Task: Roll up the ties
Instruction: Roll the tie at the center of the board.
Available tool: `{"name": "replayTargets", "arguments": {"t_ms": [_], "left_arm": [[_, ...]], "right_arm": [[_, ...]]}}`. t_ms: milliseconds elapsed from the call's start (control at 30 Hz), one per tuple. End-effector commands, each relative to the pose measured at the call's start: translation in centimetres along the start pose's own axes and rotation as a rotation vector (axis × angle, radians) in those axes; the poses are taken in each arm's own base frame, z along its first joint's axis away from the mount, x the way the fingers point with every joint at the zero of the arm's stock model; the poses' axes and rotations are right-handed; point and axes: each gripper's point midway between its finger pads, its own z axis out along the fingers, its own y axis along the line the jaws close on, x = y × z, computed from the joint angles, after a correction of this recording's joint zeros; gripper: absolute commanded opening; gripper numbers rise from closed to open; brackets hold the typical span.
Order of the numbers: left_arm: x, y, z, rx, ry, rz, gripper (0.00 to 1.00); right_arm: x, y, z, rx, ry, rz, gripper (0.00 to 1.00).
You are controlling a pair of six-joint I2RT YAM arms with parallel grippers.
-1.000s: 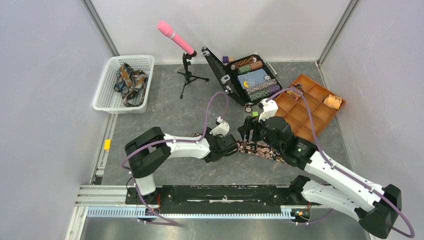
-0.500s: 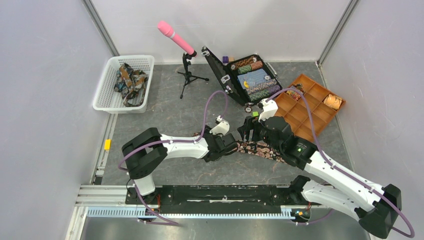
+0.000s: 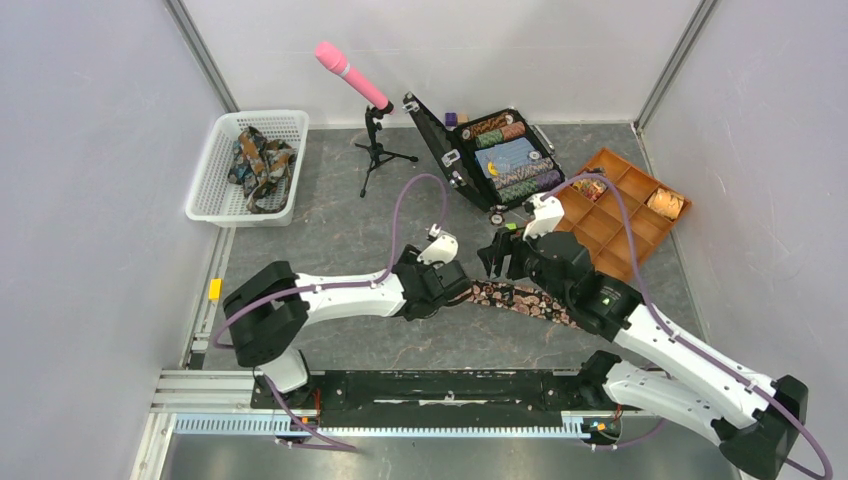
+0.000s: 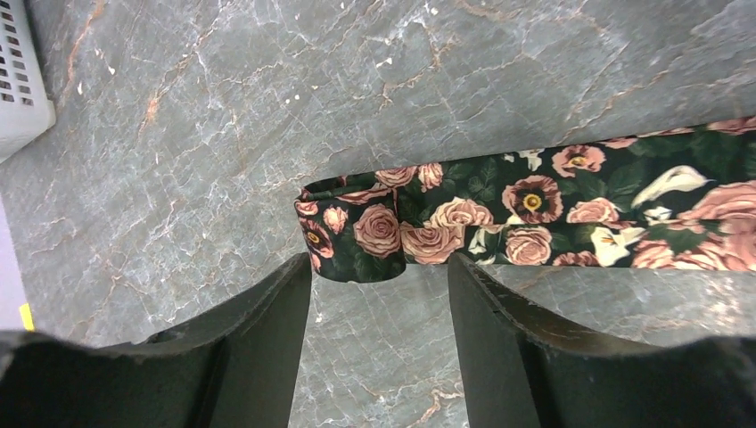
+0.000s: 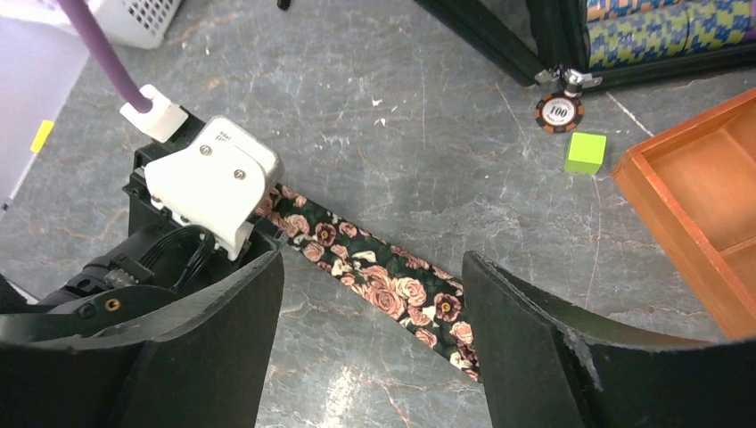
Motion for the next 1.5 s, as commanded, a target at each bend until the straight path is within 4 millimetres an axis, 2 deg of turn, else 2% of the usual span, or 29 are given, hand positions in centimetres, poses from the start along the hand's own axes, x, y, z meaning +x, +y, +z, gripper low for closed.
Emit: {"name": "replayTargets", "arguments": {"t_ms": [0,133,233,333,400,500,567,667,767,900,1167,1467], "left_arm": [[-2.1,0.3,-1.6,0.063,-0.054,-0.040,0.65],[-2.7,0.2,-3.0,0.162,-0.085,-0.105,0.65],[-3.2,0.4,-4.3,0.265,-0.109,-0.202,0.64],[-4.0,2.5,-5.2,0.360,-0.127,-0.380,0.63],[-4.7,4.8,-5.5,0.418,-0.146,-0.534,0.62],[-5.6,8.3,-5.5,0.467,-0.177,-0.716,0.62],[-6.2,10.0,-5.7,0.477,-0.188,-0.773,0.62],[-6.1,11.7,-5.0,0.429,-0.142,-0.810,0.60],[-5.7,12.5,-4.5,0.397,-0.119,-0.839,0.60],[-5.0,13.7,-4.5,0.354,-0.119,-0.864,0.62],[-4.1,15.1,-5.0,0.318,-0.133,-0.861,0.64],[-3.6,15.2,-5.2,0.317,-0.129,-0.863,0.64]], "right_arm": [[-4.6,0.3,-1.6,0.014,-0.134,0.067,0.80],[-5.9,-1.2,-2.7,0.097,-0.171,0.126,0.84],[-6.1,-2.0,-3.0,0.139,-0.167,0.153,0.89],[-4.9,-1.5,-2.1,0.116,-0.119,0.170,0.90],[-3.5,-0.6,-1.1,0.072,-0.076,0.183,0.90],[-0.8,2.0,0.8,-0.067,0.001,0.213,0.87],[1.2,3.7,2.1,-0.127,0.055,0.218,0.85],[3.3,7.0,3.7,-0.181,0.109,0.175,0.83],[5.5,9.8,5.8,-0.243,0.165,0.175,0.82],[7.1,11.1,8.2,-0.261,0.162,0.230,0.80],[8.6,12.7,12.3,-0.271,0.176,0.259,0.80],[9.6,13.8,14.4,-0.291,0.189,0.278,0.75]]}}
